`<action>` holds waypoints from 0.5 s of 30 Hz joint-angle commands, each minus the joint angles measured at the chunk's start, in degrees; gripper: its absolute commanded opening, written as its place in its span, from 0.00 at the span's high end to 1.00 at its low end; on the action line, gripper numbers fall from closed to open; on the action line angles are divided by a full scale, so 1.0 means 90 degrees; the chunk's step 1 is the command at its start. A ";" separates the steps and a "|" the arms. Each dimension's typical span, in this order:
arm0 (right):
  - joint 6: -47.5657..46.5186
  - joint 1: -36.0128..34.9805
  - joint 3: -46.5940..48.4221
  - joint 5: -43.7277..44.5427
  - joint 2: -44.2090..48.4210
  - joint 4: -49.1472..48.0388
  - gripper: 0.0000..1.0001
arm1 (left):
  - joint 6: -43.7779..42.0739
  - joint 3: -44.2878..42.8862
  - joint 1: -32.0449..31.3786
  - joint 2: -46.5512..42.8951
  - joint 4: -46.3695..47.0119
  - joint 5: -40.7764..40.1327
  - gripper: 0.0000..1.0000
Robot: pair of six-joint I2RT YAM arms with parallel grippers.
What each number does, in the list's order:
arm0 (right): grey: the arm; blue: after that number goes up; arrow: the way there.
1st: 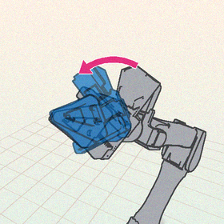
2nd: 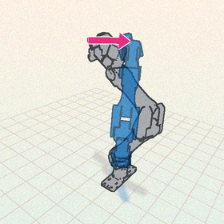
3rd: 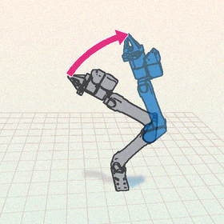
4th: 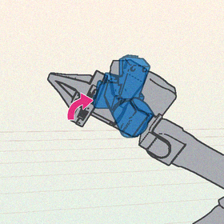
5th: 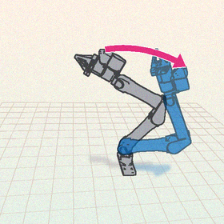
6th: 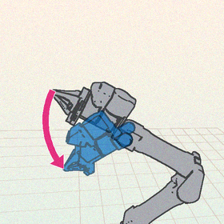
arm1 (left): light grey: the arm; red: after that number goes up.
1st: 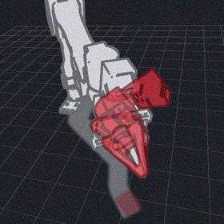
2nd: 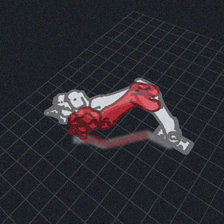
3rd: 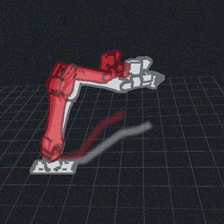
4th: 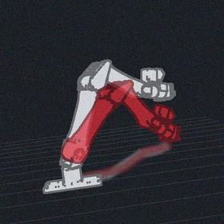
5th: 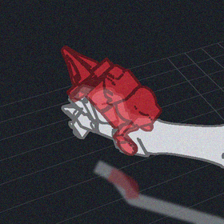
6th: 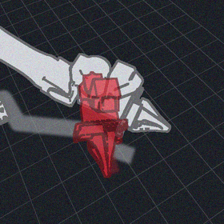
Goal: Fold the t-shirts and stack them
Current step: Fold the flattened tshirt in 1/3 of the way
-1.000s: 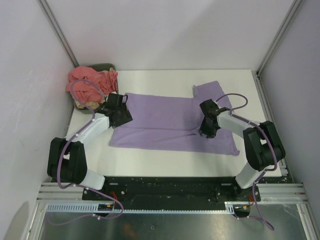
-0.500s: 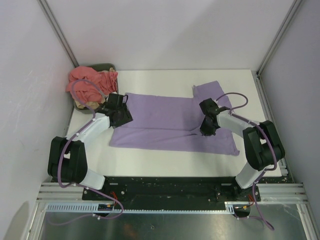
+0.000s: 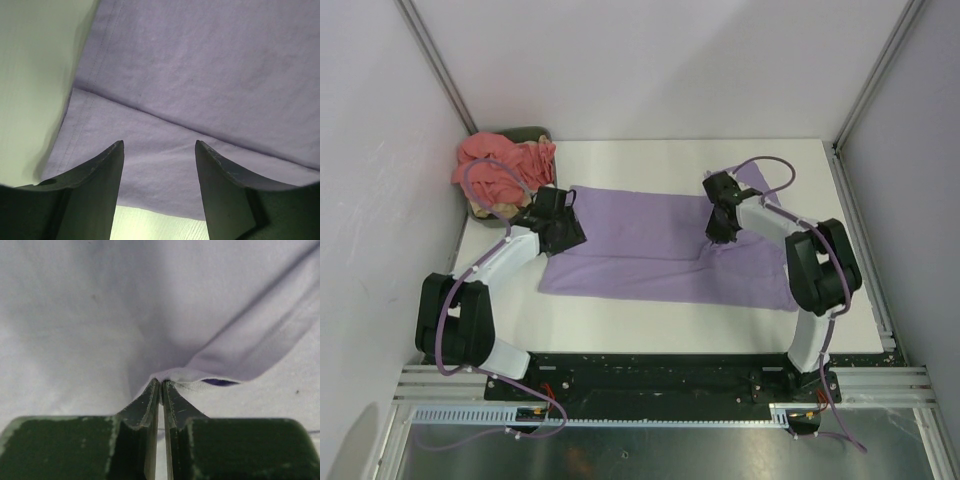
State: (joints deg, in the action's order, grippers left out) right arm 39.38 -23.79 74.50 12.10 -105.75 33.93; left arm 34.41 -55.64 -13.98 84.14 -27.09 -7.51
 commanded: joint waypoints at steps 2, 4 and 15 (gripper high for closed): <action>-0.0600 -0.0158 0.0765 0.0451 -0.0586 0.0017 0.89 | -0.0180 -0.0226 -0.0019 -0.0036 0.0177 0.0079 0.37; -0.0765 -0.0237 0.1058 0.0594 -0.0806 0.0133 0.87 | -0.0176 -0.0232 -0.0022 -0.0031 0.0178 0.0089 0.37; -0.1414 -0.0402 0.2032 0.0932 -0.1252 0.0355 0.60 | -0.0027 -0.0450 -0.0029 0.0133 0.0184 0.0115 0.35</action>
State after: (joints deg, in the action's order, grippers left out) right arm 29.89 -27.44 88.71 17.69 -116.86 36.14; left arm 34.30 -55.75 -13.98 84.25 -27.16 -6.83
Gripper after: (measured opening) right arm 0.334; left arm 0.641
